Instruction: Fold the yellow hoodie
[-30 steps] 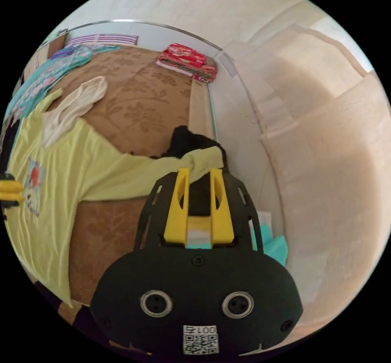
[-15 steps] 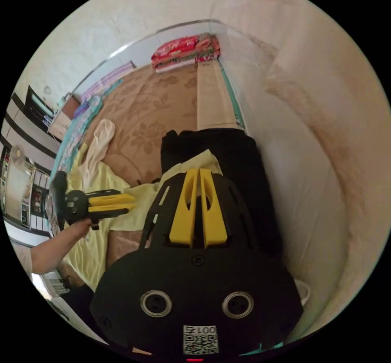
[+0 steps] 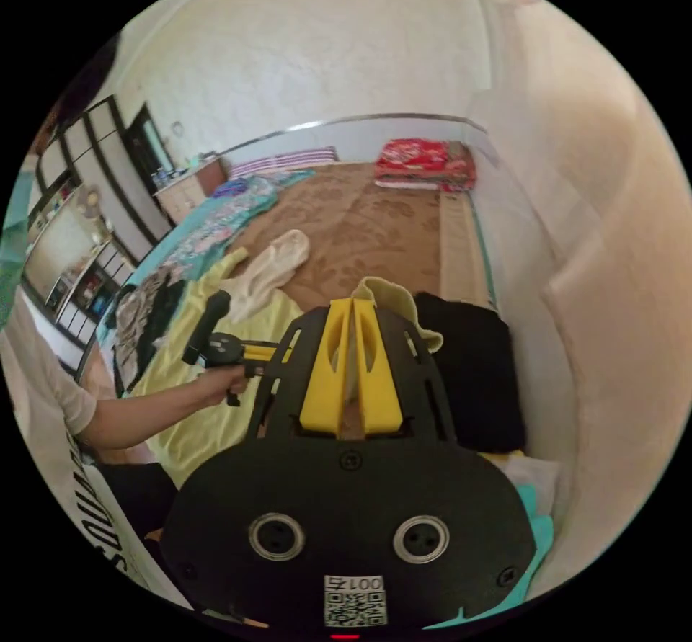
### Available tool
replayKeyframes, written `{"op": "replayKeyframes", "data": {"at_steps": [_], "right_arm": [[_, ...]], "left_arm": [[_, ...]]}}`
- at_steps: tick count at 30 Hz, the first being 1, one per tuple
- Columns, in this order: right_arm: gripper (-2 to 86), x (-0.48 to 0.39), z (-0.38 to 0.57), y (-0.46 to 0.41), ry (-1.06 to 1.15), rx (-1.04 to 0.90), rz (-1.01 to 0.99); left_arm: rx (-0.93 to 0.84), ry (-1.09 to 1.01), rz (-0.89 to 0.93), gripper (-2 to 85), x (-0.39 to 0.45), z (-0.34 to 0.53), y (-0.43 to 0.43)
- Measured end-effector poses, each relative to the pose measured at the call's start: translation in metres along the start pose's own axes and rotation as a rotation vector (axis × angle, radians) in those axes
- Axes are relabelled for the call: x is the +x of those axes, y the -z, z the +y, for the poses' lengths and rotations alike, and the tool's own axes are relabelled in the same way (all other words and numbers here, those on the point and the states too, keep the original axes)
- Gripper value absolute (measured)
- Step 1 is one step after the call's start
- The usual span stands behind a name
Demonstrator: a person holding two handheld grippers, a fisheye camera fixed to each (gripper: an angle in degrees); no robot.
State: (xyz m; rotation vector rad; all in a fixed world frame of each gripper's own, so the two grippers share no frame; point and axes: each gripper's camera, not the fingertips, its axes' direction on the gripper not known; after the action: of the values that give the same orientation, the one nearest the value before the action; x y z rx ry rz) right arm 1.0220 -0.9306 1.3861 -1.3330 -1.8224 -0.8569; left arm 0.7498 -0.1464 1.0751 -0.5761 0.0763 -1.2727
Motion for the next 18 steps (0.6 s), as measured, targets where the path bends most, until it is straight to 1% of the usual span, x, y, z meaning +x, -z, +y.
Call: {"op": "replayKeyframes", "data": {"at_steps": [1,2,4,6,7,9,12,13,14,18], "right_arm": [[0.3,-0.017,-0.005,-0.004,0.028,0.006,-0.026],[0.4,-0.053,-0.013,-0.015,0.076,0.013,-0.076],[0.7,-0.109,-0.017,-0.039,0.137,0.014,-0.149],[1.4,-0.188,-0.005,-0.086,0.204,-0.019,-0.249],[1.6,-0.209,0.002,-0.099,0.229,-0.03,-0.277],[3.8,-0.289,0.041,-0.153,0.335,-0.145,-0.38],[6.2,-0.345,0.092,-0.189,0.374,-0.296,-0.414],[6.3,-0.347,0.099,-0.19,0.362,-0.307,-0.408],[6.6,-0.347,0.109,-0.19,0.336,-0.317,-0.356],[7.5,-0.31,0.118,-0.208,0.292,-0.368,-0.002]], "left_arm": [[0.033,0.052,-0.01,1.9,-0.016,0.018,0.021],[0.054,0.108,-0.023,1.9,-0.035,0.038,0.042],[0.058,0.19,-0.057,1.8,-0.067,0.072,0.072],[0.05,0.273,-0.118,1.8,-0.1,0.108,0.102],[0.035,0.325,-0.162,1.8,-0.122,0.132,0.12],[-0.002,0.41,-0.227,1.9,-0.154,0.167,0.144],[-0.043,0.488,-0.272,1.9,-0.196,0.212,0.173],[-0.052,0.49,-0.265,2.0,-0.209,0.224,0.179],[-0.056,0.49,-0.242,2.1,-0.22,0.23,0.181],[-0.043,0.42,-0.154,2.5,-0.243,0.221,0.168]]}}
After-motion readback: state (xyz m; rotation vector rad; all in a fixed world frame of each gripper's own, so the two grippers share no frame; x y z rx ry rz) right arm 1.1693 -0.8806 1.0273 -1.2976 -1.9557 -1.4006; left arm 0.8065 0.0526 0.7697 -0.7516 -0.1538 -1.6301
